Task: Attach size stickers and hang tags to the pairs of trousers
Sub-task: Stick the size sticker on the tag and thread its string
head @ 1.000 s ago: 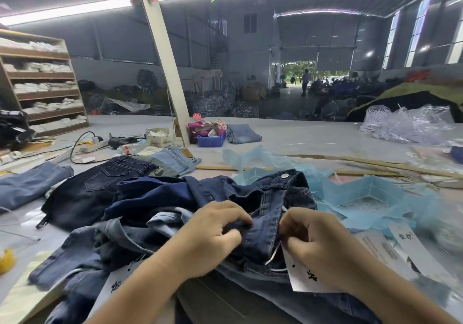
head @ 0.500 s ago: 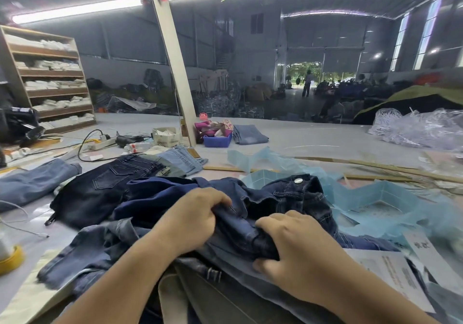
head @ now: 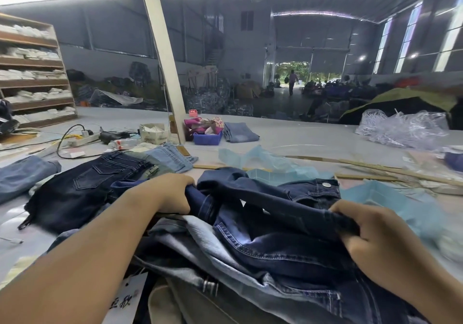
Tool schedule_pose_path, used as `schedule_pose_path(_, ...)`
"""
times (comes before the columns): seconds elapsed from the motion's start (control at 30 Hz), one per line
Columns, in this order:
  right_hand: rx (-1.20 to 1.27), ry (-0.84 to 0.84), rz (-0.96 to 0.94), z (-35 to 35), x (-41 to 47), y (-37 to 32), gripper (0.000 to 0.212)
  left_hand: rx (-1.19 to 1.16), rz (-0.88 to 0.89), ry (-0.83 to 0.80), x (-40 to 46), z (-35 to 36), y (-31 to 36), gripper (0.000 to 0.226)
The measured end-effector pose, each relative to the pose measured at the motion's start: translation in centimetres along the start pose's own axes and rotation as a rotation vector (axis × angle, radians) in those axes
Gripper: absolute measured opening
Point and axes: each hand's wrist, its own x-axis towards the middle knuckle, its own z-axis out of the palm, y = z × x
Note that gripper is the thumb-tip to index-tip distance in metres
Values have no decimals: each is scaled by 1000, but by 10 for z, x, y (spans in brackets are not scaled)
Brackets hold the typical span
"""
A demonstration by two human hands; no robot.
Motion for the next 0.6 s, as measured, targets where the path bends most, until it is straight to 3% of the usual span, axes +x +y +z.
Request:
schedule_pose_path(0.07,-23,-46,-5,-1,-1,-3,22,51,12,49,-4,1,4,32)
schedule_pose_path(0.17,-130,-163,3,2,1,-15,10,148,54,202,-18,6,11,20)
schedule_pose_path(0.23,-205,-221,5,4,6,-28,39,142,117,338,-29,7,16,17)
schedule_pose_path(0.3,-288,-254,-8,12,14,-38,71,55,239,578,-42,5,22,18)
schedule_pose_path(0.37,-361,-322,-6,24,23,-46,81,-49,354,822,-56,0,27,27)
schedule_pose_path(0.4,-377,-361,-24,31,26,-49,74,-60,391,875,-62,-2,28,31)
schedule_pose_path(0.47,-369,-400,-76,42,28,-50,47,-2,388,750,-64,1,26,32)
schedule_pose_path(0.53,-321,-325,-143,48,25,-47,21,-54,246,316,-64,-1,24,14)
schedule_pose_path(0.6,-252,-230,-185,51,21,-40,14,-172,140,7,-63,-12,23,32)
